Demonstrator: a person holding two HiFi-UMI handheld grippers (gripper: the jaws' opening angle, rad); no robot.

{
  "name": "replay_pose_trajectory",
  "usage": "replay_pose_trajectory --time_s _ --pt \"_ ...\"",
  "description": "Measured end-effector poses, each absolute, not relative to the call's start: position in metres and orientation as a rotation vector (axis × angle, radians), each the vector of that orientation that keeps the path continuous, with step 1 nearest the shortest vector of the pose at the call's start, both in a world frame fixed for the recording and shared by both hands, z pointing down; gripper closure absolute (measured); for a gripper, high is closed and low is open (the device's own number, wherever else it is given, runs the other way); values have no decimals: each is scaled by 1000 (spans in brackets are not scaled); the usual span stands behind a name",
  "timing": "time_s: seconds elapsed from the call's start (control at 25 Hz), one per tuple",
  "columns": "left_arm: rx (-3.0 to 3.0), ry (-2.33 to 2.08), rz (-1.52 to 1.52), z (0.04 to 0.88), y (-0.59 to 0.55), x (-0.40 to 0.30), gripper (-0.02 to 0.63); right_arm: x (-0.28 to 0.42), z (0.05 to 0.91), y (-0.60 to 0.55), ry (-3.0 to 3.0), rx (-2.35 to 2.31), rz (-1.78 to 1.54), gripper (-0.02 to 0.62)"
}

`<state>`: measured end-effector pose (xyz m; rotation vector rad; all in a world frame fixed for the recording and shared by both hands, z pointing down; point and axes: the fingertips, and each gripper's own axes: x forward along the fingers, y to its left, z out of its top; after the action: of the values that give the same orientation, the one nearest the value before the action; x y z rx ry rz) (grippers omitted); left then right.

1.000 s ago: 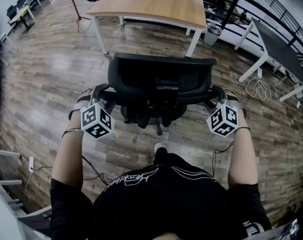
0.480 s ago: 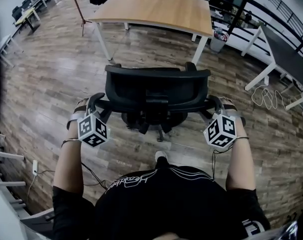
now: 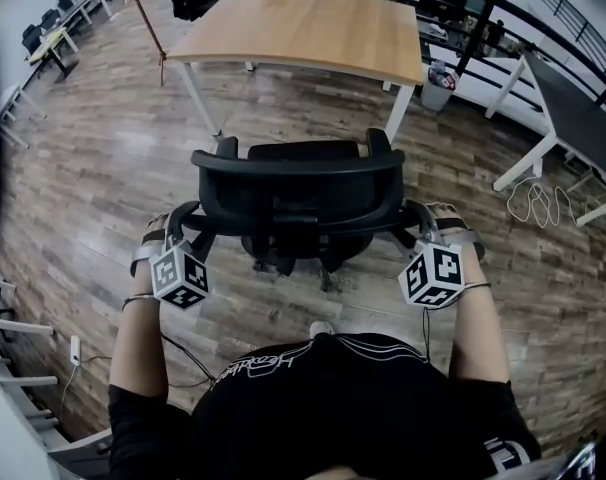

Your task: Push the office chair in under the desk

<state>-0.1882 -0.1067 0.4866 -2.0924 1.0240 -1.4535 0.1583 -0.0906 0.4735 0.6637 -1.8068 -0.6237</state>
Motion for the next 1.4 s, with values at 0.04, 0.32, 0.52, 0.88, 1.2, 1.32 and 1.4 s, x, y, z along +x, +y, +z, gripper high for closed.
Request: replay_pose_trajectory --time_s 0.04,0.32,0.52,0.88,1.2,1.32,1.4 --pt "-2090 1029 -1450 487 -114 -185 377 161 474 -99 -1802 674 -634 360" --pt "-2089 1060 -1449 489 -168 -176 377 173 474 -161 -1754 716 -703 365" --pt "-2088 1071 -1469 492 -207 -171 376 180 475 -199 -1722 741 -722 368" --pt "-2093 1043 -1454 491 -277 -165 376 186 475 -261 -1679 791 -702 370" --pt "-2099 993 -1440 490 -325 -165 377 184 475 -297 -1670 811 -685 370" --pt "-2100 976 -1433 489 -340 -166 377 183 474 -308 -1660 816 -673 370" --pt "-2101 964 -1427 493 -345 -164 377 184 479 -309 -1654 827 -667 370"
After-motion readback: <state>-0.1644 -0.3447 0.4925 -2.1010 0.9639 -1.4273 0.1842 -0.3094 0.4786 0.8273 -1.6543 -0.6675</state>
